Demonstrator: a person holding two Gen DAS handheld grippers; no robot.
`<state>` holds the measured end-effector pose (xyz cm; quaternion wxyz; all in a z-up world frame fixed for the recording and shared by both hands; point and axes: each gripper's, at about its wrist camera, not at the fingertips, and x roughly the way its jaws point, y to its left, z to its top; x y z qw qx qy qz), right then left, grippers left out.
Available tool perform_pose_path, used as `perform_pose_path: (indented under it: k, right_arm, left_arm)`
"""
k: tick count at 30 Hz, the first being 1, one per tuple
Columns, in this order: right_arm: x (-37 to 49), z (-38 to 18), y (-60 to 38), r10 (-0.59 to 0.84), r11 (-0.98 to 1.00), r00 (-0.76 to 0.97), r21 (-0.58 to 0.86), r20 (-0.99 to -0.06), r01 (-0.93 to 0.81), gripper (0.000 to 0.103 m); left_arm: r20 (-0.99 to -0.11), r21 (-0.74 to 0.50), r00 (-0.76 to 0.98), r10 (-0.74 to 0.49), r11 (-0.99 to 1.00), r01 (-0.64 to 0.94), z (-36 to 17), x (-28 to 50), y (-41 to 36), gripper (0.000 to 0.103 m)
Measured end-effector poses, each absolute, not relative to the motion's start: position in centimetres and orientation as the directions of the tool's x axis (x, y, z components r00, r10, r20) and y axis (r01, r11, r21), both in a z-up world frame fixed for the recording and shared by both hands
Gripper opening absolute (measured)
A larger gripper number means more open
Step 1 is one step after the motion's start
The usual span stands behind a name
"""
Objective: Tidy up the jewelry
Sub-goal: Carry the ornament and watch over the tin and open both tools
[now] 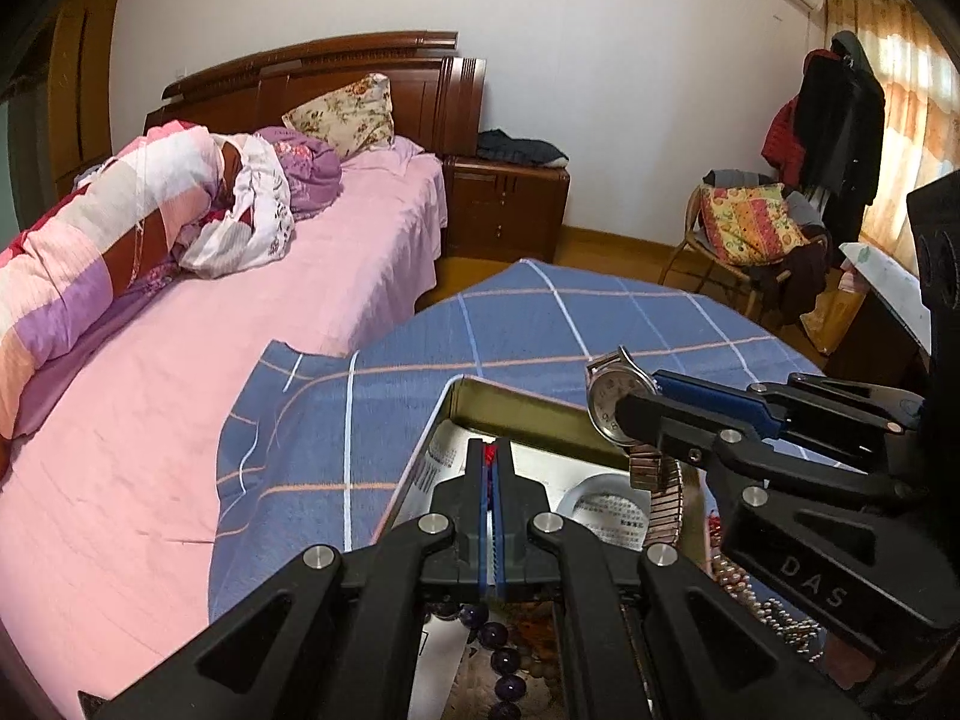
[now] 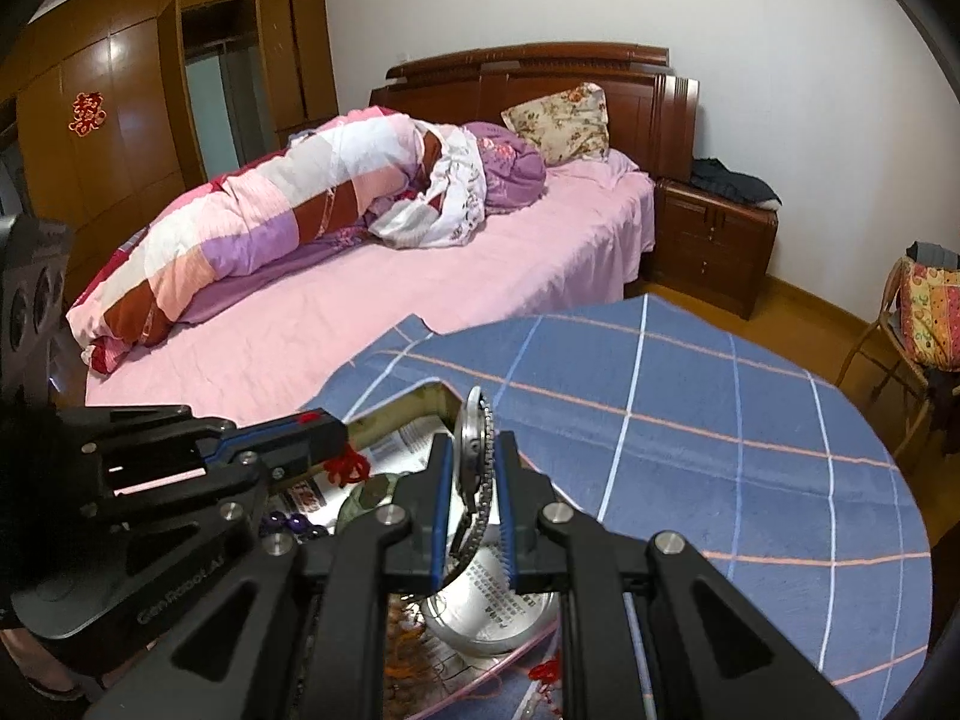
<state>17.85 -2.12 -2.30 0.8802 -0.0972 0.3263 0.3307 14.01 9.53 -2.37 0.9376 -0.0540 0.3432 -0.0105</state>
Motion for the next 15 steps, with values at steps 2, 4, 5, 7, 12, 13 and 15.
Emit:
perform_pose_path:
  k: [2, 4, 5, 7, 12, 13, 15]
  right_arm:
    - [18.1, -2.8, -2.1, 0.514, 0.763, 0.560, 0.048, -0.649, -0.645, 0.016]
    - [18.3, -3.1, -1.9, 0.510, 0.762, 0.552, 0.050, -0.660, -0.645, 0.016]
    - [18.4, -3.4, -1.9, 0.509, 0.762, 0.546, 0.054, -0.666, -0.645, 0.016]
    - [18.7, -3.7, -1.9, 0.505, 0.763, 0.539, 0.056, -0.674, -0.644, 0.016]
    - [19.0, -4.3, -2.0, 0.501, 0.763, 0.526, 0.064, -0.687, -0.643, 0.016]
    - [19.1, -4.4, -2.0, 0.501, 0.763, 0.524, 0.064, -0.689, -0.644, 0.016]
    - [19.2, -4.5, -2.0, 0.499, 0.763, 0.523, 0.064, -0.691, -0.643, 0.016]
  left_arm:
    - [-0.653, -0.108, 0.756, -0.055, 0.994, -0.021, -2.8, 14.2, 9.6, 0.000]
    - [-0.662, -0.109, 0.748, -0.052, 0.994, -0.027, -3.2, 14.5, 9.7, 0.000]
    - [-0.665, -0.106, 0.746, -0.051, 0.994, -0.027, -3.3, 14.5, 9.7, 0.000]
    - [-0.671, -0.102, 0.740, -0.047, 0.994, -0.030, -3.6, 14.6, 9.7, 0.000]
    - [-0.682, -0.096, 0.730, -0.041, 0.995, -0.033, -4.0, 14.8, 9.6, 0.000]
    - [-0.684, -0.094, 0.729, -0.040, 0.995, -0.034, -4.1, 14.8, 9.6, 0.000]
    - [-0.687, -0.094, 0.726, -0.039, 0.995, -0.036, -4.2, 14.9, 9.6, 0.000]
